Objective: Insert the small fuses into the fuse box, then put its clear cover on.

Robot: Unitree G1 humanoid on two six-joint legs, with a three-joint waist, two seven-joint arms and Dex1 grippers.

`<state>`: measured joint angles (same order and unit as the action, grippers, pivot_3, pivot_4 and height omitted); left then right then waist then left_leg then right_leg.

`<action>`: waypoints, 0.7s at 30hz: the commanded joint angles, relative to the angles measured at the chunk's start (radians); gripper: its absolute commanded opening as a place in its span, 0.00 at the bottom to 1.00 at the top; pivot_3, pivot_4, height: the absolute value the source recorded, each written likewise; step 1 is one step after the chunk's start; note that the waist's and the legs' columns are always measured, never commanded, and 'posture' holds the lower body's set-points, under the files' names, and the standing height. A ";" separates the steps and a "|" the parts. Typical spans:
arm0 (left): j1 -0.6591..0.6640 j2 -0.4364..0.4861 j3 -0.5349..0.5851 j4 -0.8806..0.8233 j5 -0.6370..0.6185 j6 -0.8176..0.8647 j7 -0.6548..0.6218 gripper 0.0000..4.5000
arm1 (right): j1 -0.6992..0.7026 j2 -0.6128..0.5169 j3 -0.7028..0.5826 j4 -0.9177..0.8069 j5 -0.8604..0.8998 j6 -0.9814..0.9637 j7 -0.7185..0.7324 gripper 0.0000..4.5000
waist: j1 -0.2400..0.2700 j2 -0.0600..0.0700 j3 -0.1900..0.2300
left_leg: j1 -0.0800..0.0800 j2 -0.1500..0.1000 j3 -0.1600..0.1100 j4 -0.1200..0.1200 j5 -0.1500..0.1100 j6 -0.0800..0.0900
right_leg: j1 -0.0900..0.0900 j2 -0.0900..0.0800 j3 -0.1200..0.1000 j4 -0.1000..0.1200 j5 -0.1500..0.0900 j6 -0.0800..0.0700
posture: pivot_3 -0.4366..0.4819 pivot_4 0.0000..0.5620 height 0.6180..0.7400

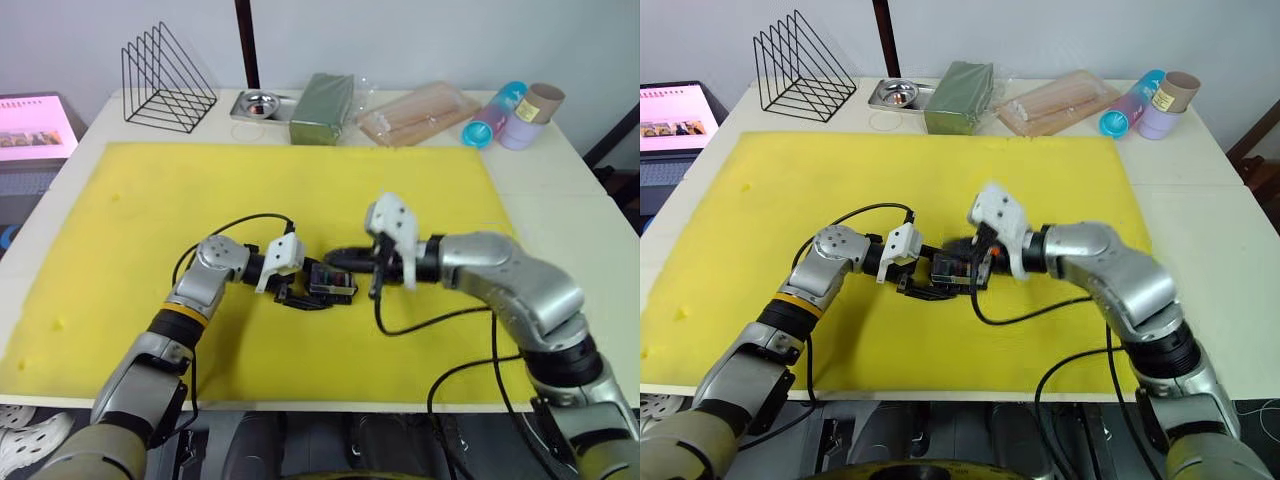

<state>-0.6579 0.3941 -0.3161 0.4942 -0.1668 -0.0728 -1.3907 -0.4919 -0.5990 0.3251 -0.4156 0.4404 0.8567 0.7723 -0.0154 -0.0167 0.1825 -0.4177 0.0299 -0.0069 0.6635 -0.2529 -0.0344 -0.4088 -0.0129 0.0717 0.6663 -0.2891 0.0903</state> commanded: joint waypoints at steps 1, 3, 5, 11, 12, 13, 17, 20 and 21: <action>-0.001 -0.003 0.013 -0.022 -0.004 -0.001 -0.004 0.63 | 0.026 -0.040 0.154 0.053 -0.099 0.071 -0.013 0.01 | -0.004 0.004 -0.005 | 0.001 0.000 0.001 0.000 0.000 0.000 | 0.001 0.000 0.001 0.000 0.000 0.000 | 0.48 0.27 1.00; 0.000 -0.003 0.016 -0.022 -0.001 -0.001 -0.006 0.63 | 0.015 -0.033 0.148 0.054 -0.102 0.090 -0.026 0.01 | -0.004 0.002 -0.006 | 0.010 0.000 0.000 -0.001 -0.001 0.002 | 0.010 0.001 0.000 -0.001 -0.001 0.000 | 0.48 0.27 1.00; -0.001 -0.003 0.018 -0.021 0.000 0.000 -0.005 0.63 | 0.010 -0.032 0.144 0.055 -0.104 0.094 -0.029 0.01 | -0.004 0.002 -0.008 | 0.010 0.001 -0.001 -0.001 -0.001 0.002 | 0.010 0.002 0.000 -0.001 -0.001 0.000 | 0.48 0.27 1.00; 0.009 -0.003 0.016 -0.031 0.006 -0.001 0.002 0.63 | 0.006 0.007 0.031 0.030 -0.048 0.029 -0.026 0.01 | -0.002 0.002 -0.008 | 0.010 0.001 0.000 -0.001 -0.001 0.002 | 0.010 0.002 0.000 -0.001 -0.001 0.000 | 0.48 0.27 1.00; 0.011 -0.003 0.016 -0.033 0.007 0.000 0.003 0.63 | 0.006 0.016 0.012 0.023 -0.037 0.022 -0.024 0.01 | -0.002 0.002 -0.008 | 0.010 0.001 0.000 -0.001 -0.001 0.002 | 0.010 0.002 0.000 -0.001 -0.001 0.000 | 0.48 0.27 1.00; 0.012 -0.001 0.014 -0.034 0.009 -0.002 0.002 0.63 | -0.001 0.024 -0.012 0.015 -0.024 0.030 -0.024 0.01 | -0.002 0.002 -0.008 | 0.010 0.001 0.000 -0.001 -0.001 0.002 | 0.010 0.002 0.000 -0.001 -0.001 0.000 | 0.48 0.27 1.00; 0.021 0.010 0.013 -0.054 0.013 0.014 0.005 0.63 | -0.027 0.026 -0.093 -0.025 0.013 0.063 -0.031 0.01 | -0.001 0.002 -0.008 | 0.009 0.001 0.000 -0.001 -0.001 0.002 | 0.009 0.002 0.000 -0.001 0.000 0.000 | 0.48 0.27 1.00; 0.039 0.026 0.026 -0.097 0.000 0.036 0.006 0.63 | -0.025 -0.003 -0.147 -0.075 0.043 0.088 -0.025 0.01 | -0.001 0.002 -0.008 | 0.008 0.001 0.000 -0.001 -0.001 0.002 | 0.007 0.001 0.000 -0.001 0.000 0.000 | 0.48 0.27 1.00; 0.046 0.032 0.031 -0.113 -0.003 0.042 0.009 0.71 | -0.022 -0.021 -0.173 -0.093 0.052 0.097 -0.024 0.05 | -0.001 0.002 -0.008 | 0.007 0.001 0.000 -0.001 -0.001 0.002 | 0.006 0.001 0.001 -0.001 0.000 0.000 | 0.48 0.27 1.00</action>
<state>-0.6215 0.4142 -0.2994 0.4182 -0.1569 -0.0427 -1.3788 -0.5048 -0.6034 0.2066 -0.4508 0.4660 0.9510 0.7448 -0.0169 -0.0149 0.1747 -0.4113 0.0311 -0.0070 0.6624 -0.2539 -0.0327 -0.4031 -0.0116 0.0725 0.6655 -0.2896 0.0900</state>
